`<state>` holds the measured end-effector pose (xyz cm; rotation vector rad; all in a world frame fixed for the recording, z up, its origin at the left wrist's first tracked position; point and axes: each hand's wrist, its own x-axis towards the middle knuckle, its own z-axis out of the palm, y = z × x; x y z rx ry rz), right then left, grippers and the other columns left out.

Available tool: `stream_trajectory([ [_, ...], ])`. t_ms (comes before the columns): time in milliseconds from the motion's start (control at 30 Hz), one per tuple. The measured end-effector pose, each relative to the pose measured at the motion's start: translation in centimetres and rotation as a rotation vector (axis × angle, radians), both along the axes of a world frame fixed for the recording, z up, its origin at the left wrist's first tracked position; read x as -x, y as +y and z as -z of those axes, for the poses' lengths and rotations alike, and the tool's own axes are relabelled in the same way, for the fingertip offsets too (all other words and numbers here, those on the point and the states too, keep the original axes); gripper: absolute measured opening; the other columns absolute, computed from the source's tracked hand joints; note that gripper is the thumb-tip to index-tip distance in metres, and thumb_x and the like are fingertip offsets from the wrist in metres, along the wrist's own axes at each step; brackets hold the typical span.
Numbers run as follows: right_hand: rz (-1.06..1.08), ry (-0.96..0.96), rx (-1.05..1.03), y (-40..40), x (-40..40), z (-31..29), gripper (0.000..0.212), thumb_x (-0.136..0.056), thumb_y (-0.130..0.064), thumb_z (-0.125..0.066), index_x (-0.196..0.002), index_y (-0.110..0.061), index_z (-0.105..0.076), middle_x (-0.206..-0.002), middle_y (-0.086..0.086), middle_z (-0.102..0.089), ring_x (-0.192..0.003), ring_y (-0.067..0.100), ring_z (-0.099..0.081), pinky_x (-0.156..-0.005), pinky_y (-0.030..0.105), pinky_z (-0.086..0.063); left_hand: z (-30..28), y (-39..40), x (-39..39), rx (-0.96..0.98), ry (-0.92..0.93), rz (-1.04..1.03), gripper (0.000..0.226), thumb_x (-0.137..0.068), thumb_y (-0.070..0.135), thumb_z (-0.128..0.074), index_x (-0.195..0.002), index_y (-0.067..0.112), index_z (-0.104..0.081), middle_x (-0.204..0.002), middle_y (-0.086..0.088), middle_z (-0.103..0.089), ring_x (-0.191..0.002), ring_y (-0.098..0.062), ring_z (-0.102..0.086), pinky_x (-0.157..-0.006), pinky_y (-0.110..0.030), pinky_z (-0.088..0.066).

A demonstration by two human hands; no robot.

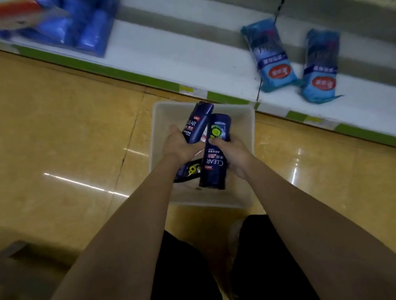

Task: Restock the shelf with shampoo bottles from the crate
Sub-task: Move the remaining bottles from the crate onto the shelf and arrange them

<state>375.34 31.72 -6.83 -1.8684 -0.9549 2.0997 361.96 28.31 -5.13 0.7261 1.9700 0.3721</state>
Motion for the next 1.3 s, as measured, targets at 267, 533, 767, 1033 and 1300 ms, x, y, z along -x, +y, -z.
stream_trajectory([
  [267,-0.120,0.153,-0.108,-0.2,1.8,-23.1,0.019,-0.095,-0.022,-0.055,-0.111,-0.024,-0.045,-0.101,0.015,-0.061,-0.074,0.026,-0.063,-0.061,0.035,-0.056,-22.8,-1.8,1.9,-0.152,-0.179,-0.196,0.023,-0.084,0.025,-0.065,-0.100,0.018,-0.049,-0.080,0.005,-0.054,-0.079,-0.017,-0.054,-0.065,-0.024,-0.042],
  [533,-0.128,0.300,-0.075,-0.2,5.1,-42.0,0.045,-0.098,0.006,-0.025,-0.123,-0.012,-0.058,-0.099,0.016,-0.064,-0.083,0.029,-0.063,-0.070,0.033,-0.060,-41.5,-2.8,4.5,-0.291,-0.267,-0.406,0.023,-0.086,0.019,-0.062,-0.106,0.009,-0.056,-0.085,-0.003,-0.062,-0.073,-0.016,-0.060,-0.057,-0.021,-0.047],
  [767,-0.579,0.191,-0.470,0.2,7.7,-55.6,0.071,-0.084,0.021,-0.039,-0.136,-0.027,-0.038,-0.103,0.012,-0.059,-0.065,0.012,-0.064,-0.050,0.025,-0.054,-54.9,-1.8,7.3,-0.437,-0.177,-0.447,0.016,-0.084,0.023,-0.063,-0.093,0.012,-0.057,-0.087,-0.007,-0.063,-0.076,-0.020,-0.061,-0.065,-0.024,-0.050],
  [1033,-0.770,-0.186,-1.139,1.7,6.4,-66.7,0.069,-0.066,-0.030,-0.084,-0.124,-0.019,-0.049,-0.119,0.005,-0.041,-0.104,0.019,-0.047,-0.084,0.026,-0.037,-66.2,-0.1,7.8,-0.593,-0.231,-0.258,0.009,-0.084,0.021,-0.065,-0.085,0.013,-0.059,-0.078,-0.007,-0.061,-0.072,-0.022,-0.058,-0.067,-0.026,-0.048],
  [1300,-0.453,-0.146,-1.266,2.0,3.1,-75.5,0.045,-0.073,-0.015,-0.076,-0.103,-0.001,-0.046,-0.102,0.007,-0.059,-0.083,0.018,-0.057,-0.065,0.021,-0.041,-76.1,2.0,3.2,-0.814,-0.362,-0.224,0.040,-0.071,0.043,-0.069,-0.097,0.014,-0.060,-0.080,-0.003,-0.065,-0.067,-0.014,-0.060,-0.062,-0.024,-0.049],
])
